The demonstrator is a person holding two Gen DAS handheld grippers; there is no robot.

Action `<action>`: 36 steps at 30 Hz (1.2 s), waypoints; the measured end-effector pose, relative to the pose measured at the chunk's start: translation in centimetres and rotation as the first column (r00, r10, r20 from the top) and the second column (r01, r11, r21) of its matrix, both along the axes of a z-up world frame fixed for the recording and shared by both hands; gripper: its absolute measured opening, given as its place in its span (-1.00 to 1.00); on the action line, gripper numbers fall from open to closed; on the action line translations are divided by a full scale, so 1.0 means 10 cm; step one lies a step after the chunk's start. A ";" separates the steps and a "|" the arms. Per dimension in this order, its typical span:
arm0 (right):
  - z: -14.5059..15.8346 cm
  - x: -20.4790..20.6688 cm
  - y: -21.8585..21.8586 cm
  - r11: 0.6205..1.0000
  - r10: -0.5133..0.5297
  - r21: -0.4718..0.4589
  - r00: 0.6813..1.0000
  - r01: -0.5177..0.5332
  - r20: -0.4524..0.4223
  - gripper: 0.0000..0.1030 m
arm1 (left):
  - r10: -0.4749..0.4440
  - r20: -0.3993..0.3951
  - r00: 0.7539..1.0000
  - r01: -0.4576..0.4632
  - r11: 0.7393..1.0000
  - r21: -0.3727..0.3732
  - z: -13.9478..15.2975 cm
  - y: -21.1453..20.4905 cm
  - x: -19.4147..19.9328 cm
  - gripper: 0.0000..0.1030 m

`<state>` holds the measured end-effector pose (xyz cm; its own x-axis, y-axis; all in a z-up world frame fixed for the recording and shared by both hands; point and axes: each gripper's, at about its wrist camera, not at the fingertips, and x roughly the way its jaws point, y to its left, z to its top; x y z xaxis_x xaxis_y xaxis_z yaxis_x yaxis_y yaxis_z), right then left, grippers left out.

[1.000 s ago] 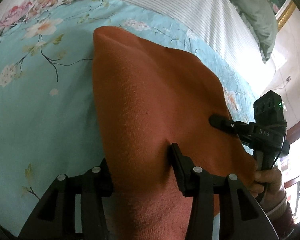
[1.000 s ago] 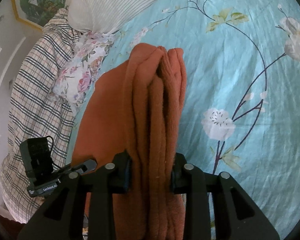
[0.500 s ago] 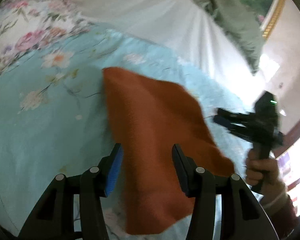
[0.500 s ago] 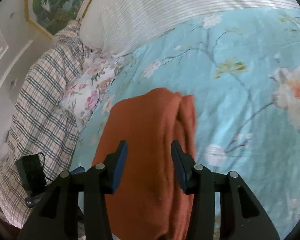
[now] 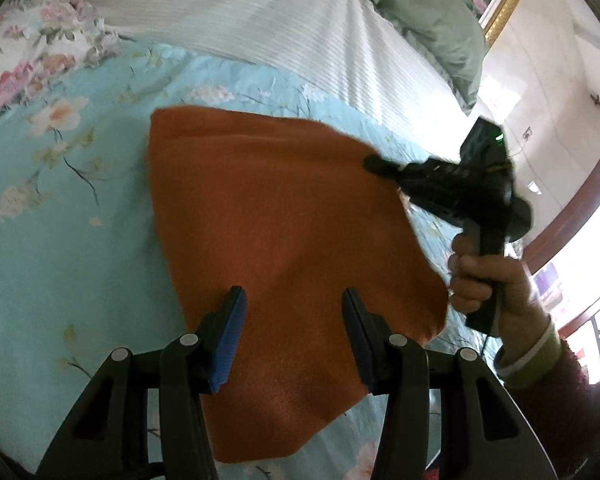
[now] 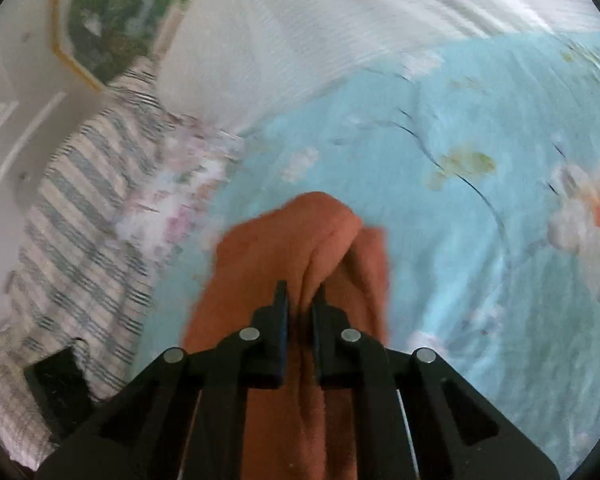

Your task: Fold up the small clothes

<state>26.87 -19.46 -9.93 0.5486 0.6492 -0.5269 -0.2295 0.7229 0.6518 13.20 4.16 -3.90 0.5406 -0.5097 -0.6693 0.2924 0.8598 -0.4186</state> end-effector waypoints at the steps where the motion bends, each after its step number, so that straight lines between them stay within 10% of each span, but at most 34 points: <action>1: -0.14 0.03 0.00 1.000 -0.003 -0.004 0.999 0.003 -0.037 -0.79 | -0.007 -0.002 1.000 0.007 1.000 0.002 -0.05 -0.02 0.02 -0.05; 11: -0.23 -0.03 -0.02 0.997 -0.049 -0.061 0.997 0.045 -0.060 -0.76 | 0.000 0.032 1.000 -0.005 0.987 0.158 -0.32 -0.34 -0.01 -0.03; 18: 0.34 -0.19 0.02 0.991 -0.091 -0.096 0.993 0.098 0.072 -0.59 | 0.031 0.033 0.999 -0.033 0.996 0.078 0.03 -0.03 0.17 -0.06; 29: -0.12 0.29 0.40 1.000 0.030 0.012 0.998 -0.029 -0.057 -0.60 | 0.241 -0.171 0.955 -0.245 0.970 0.002 -0.25 0.51 1.59 -0.06; 36: -0.17 0.24 0.32 0.999 0.017 0.033 0.999 -0.015 -0.039 -0.62 | 0.283 -0.124 0.951 -0.279 0.959 0.046 -0.19 0.54 2.39 -0.63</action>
